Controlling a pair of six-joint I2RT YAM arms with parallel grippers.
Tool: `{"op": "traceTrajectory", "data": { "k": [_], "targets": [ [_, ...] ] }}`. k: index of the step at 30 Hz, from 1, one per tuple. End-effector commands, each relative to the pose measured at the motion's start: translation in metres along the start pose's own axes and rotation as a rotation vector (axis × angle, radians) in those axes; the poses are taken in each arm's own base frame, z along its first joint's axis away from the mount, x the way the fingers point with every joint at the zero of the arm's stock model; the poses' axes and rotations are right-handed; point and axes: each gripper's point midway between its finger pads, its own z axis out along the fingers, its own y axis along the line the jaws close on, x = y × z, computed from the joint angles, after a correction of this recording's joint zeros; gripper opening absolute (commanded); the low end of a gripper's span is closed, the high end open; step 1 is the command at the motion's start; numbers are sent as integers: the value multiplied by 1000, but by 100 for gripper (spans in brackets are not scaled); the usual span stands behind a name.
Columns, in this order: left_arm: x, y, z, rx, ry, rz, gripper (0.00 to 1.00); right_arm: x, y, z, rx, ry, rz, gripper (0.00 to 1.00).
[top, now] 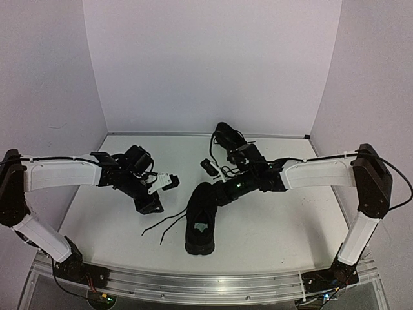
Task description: Tie the shoes
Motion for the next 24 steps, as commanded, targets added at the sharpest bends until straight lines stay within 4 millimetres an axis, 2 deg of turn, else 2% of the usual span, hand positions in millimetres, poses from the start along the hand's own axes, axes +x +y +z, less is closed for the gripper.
{"op": "traceTrajectory", "data": {
  "k": [1,9,17,24],
  "targets": [
    [25,-6,3,33,134,6,52,-17,8,-9,3,-43,-15,0],
    [48,-11,35,90,252,-3,49,-18,7,-8,4,-42,-11,0],
    [57,-18,56,139,276,-18,49,-17,4,-5,7,-37,-2,0],
    [65,-22,68,154,291,-52,32,-17,2,-6,11,-39,1,0]
  ]
}}
